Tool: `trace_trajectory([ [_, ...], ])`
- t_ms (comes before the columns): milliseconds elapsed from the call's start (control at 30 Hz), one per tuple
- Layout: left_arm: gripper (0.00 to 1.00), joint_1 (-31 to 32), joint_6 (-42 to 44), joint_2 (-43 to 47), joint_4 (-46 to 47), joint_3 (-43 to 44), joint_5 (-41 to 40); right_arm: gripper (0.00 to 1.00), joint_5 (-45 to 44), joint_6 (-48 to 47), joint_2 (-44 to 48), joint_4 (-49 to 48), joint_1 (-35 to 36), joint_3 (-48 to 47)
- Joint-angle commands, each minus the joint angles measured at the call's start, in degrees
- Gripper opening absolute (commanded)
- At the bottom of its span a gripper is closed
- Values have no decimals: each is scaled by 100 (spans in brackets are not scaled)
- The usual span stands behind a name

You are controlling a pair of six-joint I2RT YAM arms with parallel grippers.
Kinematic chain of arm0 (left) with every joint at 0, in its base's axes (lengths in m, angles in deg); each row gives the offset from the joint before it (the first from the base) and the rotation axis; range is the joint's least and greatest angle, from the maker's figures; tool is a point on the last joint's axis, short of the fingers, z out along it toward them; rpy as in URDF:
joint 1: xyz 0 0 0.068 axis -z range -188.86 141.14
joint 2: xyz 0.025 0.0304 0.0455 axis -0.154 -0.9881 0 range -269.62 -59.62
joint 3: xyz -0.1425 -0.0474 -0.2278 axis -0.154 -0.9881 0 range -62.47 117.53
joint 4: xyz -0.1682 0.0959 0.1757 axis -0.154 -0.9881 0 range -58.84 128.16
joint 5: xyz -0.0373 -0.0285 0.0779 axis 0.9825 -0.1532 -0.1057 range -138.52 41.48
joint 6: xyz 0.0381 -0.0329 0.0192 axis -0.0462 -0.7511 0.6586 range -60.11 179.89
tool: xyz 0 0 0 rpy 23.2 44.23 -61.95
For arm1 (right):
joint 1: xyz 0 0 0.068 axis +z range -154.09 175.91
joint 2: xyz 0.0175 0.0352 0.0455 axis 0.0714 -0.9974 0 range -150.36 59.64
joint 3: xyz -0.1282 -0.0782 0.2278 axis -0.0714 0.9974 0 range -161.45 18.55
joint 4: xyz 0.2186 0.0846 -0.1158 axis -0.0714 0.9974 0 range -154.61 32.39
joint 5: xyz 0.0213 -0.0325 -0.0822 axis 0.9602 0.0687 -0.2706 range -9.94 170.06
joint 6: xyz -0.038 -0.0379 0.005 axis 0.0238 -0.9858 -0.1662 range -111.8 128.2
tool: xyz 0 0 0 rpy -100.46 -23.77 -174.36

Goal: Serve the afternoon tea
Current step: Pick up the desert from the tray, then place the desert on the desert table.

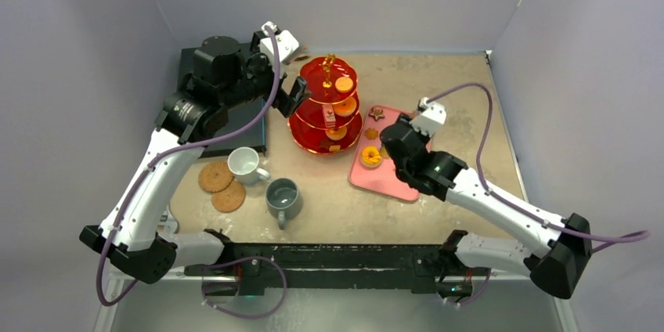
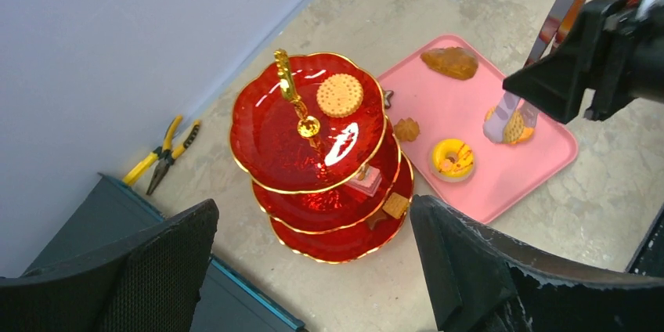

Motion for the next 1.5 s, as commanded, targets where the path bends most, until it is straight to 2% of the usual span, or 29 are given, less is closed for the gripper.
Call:
trace_trajectory([
  [0, 92, -172, -130, -212, -134, 461, -373, 27, -769, -2405, -31, -1989, 167, -1098],
  [133, 90, -842, -505, -465, -245, 635, -192, 29, -458, -3935, -676, -3145, 173, -2309],
  [233, 90, -1340, -712, -625, -303, 724, 66, 29, -113, -4438, -1372, -3434, 168, -3182],
  [400, 90, -1418, -737, -519, -250, 614, 120, 29, 391, -4651, -2107, -3580, 166, -3969],
  [567, 90, -1418, -754, -448, -246, 570, 45, 30, 664, -4625, -2372, -3641, 174, -4098],
  [1233, 90, -1418, -680, -312, -39, 550, 112, 33, 1124, -4093, -2536, -3588, 246, -3482],
  [1467, 90, -1415, -647, -295, -40, 459, 122, 39, 1098, -4066, -2674, -3695, 254, -3439],
])
